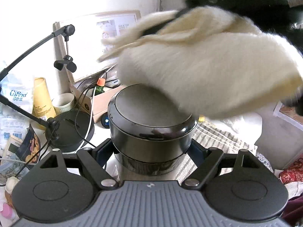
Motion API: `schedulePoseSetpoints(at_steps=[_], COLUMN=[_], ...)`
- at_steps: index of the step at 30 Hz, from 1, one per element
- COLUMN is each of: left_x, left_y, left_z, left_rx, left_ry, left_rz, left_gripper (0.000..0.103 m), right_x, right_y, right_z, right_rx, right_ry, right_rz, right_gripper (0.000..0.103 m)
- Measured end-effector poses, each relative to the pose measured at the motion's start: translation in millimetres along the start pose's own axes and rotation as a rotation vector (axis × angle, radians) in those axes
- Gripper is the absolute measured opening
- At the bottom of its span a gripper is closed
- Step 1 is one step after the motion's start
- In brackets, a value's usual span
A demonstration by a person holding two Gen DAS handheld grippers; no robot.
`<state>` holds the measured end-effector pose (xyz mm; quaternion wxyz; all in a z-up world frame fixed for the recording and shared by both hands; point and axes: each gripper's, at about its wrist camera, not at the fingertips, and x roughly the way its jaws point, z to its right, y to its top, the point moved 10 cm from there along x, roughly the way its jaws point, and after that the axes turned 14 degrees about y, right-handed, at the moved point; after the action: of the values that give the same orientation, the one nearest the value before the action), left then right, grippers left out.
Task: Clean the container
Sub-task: 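Wipe the tumbler lid and side with the cloth in the right gripper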
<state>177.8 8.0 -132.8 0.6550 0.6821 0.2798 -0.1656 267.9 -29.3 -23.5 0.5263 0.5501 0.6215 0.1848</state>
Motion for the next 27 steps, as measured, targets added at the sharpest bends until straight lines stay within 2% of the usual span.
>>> schedulePoseSetpoints(at_steps=[4,6,8,11,15,17,21,23,27], left_x=[-0.3,0.9,1.7,1.9,5.6,5.2,4.5,4.2,1.0], left_y=[0.2,0.7,1.0,1.0,-3.7,-7.5,-13.0,-13.4,-12.6], left_z=[-2.5,-3.7,-3.7,-2.8,-2.2,-1.8,-1.1,-1.2,-5.1], left_rx=[0.001,0.003,0.005,0.009,0.018,0.015,0.008,0.001,-0.031], left_ry=[0.004,0.006,0.008,0.016,0.038,0.044,0.058,0.065,0.072], left_rz=[-0.009,-0.015,-0.022,-0.035,-0.076,-0.097,-0.127,-0.130,-0.139], left_gripper=[0.084,0.084,0.084,0.084,0.083,0.081,0.081,0.081,0.081], right_x=[-33.4,-44.9,-52.5,-47.5,-40.3,-42.1,-57.4,-61.0,-67.3], right_y=[-15.9,-37.9,-64.9,-108.7,-134.1,-133.4,-109.8,-104.6,-112.7], right_z=[40.4,60.4,76.3,93.8,98.9,95.8,95.9,101.8,130.6], right_rx=[0.144,0.213,0.310,0.500,0.688,0.767,0.817,0.815,0.798], right_ry=[-0.054,-0.090,-0.081,-0.018,0.105,0.187,0.304,0.310,0.216], right_rz=[0.056,0.058,0.062,0.057,0.130,0.187,0.290,0.292,0.263], right_gripper=[0.014,0.014,0.014,0.014,0.014,0.014,0.014,0.014,0.014])
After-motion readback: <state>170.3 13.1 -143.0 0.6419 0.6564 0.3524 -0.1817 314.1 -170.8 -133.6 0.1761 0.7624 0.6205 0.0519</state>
